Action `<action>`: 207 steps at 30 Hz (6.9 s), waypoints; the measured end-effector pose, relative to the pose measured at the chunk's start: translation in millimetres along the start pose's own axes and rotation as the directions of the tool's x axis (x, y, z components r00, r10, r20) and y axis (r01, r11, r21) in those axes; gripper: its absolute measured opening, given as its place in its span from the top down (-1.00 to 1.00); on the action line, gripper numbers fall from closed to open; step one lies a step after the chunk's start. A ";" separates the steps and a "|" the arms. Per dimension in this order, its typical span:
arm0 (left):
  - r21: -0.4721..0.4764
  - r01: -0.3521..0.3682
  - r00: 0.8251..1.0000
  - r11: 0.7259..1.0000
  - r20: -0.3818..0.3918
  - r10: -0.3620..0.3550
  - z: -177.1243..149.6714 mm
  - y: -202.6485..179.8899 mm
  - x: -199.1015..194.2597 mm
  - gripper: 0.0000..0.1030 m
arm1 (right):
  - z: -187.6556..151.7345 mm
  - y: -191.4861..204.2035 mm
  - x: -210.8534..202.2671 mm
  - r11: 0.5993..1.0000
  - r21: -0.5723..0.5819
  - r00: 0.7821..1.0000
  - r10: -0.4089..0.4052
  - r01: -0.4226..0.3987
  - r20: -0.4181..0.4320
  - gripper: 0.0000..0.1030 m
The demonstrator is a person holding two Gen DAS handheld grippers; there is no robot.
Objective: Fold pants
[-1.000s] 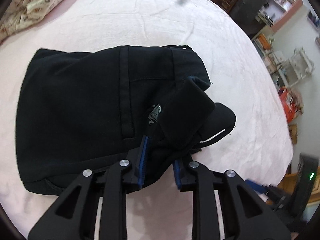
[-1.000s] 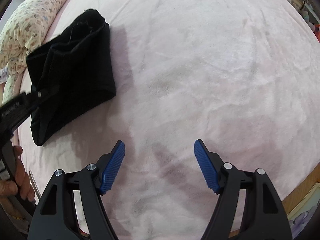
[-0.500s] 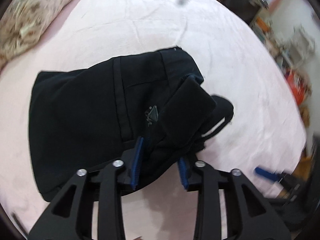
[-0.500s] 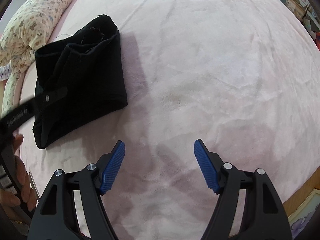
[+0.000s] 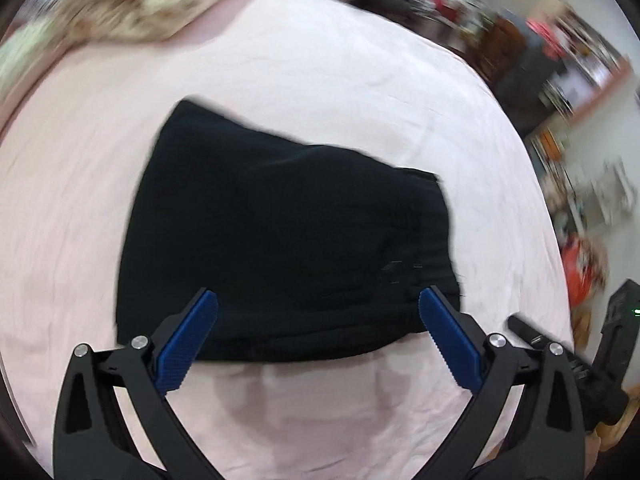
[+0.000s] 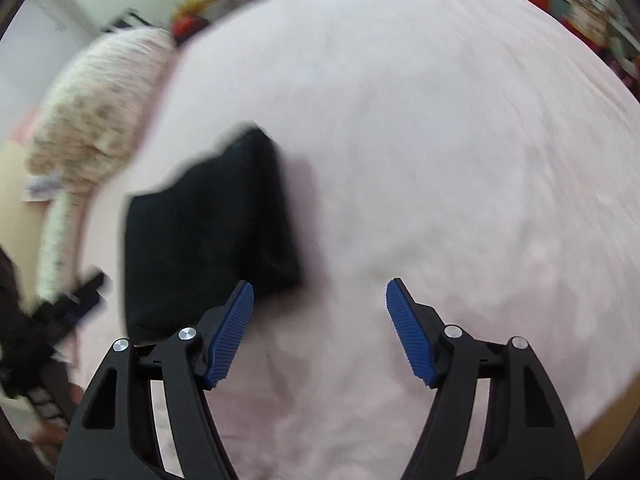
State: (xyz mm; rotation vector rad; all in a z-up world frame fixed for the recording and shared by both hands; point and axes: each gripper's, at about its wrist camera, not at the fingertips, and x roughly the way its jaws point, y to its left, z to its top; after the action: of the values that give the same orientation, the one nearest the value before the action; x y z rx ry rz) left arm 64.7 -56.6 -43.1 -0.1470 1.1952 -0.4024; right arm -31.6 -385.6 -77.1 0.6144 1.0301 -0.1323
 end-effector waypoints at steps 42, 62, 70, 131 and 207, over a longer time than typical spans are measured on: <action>-0.136 -0.015 0.982 0.991 -0.188 -0.011 -21.6 69.4 23.8 -0.97 | 45.8 102.9 123.4 0.950 -0.311 0.977 -0.074 0.009 -0.198 -0.69; 0.069 -0.233 0.970 0.970 -0.048 0.237 -30.1 48.7 -5.6 -0.97 | -2.4 102.8 112.1 0.927 -0.373 0.979 -0.105 0.034 -0.172 -0.69; 0.048 -0.344 0.938 0.938 -0.021 0.345 -32.1 59.5 -14.9 -0.97 | -11.9 108.4 96.4 0.911 -0.402 0.983 -0.147 0.091 -0.110 -0.69; -0.264 0.058 0.953 0.963 -0.273 -0.132 87.7 162.0 78.1 -0.96 | 76.1 -15.2 156.9 0.969 0.144 0.910 0.237 -0.198 -0.340 -0.78; 0.022 -0.020 0.996 1.000 0.092 0.018 161.4 36.6 103.9 -0.96 | 186.9 -8.9 117.5 0.979 -0.079 0.972 0.199 -0.190 0.124 0.08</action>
State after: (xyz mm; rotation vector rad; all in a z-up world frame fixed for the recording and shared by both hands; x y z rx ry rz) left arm 254.0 -78.4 -86.3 -0.1328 1.1003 -0.3887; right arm 168.8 -472.3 -110.8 0.6339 0.8386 0.0335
